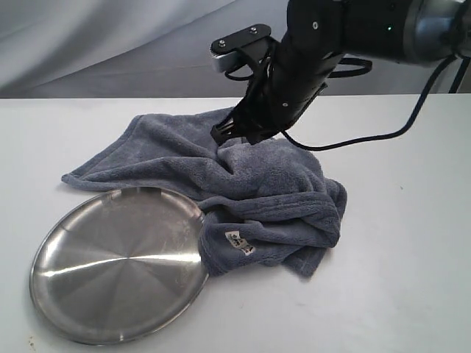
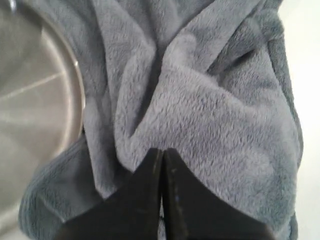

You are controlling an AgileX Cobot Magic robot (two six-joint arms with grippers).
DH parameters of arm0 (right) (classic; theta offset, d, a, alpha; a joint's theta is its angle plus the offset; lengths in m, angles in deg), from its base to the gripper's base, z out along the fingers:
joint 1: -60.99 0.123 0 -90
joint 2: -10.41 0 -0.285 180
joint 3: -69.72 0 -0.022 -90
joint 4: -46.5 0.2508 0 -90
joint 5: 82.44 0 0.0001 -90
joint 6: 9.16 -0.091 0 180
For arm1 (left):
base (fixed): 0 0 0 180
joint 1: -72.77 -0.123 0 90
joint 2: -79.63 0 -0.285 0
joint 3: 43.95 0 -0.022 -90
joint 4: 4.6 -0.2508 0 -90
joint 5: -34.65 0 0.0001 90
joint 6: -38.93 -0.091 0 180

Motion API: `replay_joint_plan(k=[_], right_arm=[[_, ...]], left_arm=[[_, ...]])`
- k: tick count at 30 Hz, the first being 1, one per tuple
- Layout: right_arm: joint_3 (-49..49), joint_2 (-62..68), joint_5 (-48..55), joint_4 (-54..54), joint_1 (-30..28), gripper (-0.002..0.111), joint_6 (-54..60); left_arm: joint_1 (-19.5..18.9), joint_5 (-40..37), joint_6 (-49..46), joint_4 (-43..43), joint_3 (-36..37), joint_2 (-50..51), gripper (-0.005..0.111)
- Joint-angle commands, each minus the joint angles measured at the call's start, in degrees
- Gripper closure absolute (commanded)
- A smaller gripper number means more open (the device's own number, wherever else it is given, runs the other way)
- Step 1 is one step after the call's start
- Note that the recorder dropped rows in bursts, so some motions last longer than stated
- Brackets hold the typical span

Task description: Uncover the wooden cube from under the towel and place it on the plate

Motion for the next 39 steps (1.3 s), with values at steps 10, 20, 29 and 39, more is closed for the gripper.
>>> replay_joint_plan(k=[10,20,29,39], right_arm=[[0.5,0.3,16.8,-5.3,-10.5,0.108,-1.5],[-3.4,-0.8,22.3,27.3,-11.3,0.108,27.0],[-3.4,-0.3,4.0,45.2,-7.0,0.108,41.4],[-3.4,-0.3,-18.8,41.8,-8.6,0.108,41.2]], left_arm=[[-0.1,0.8,0.0,0.3,0.3,-0.2,0.105],[-0.1,0.8,0.0,0.3,0.3,-0.2,0.105],[-0.1,0.8,0.0,0.3,0.3,-0.2,0.105],[-0.1,0.8,0.0,0.3,0.3,-0.2,0.105]])
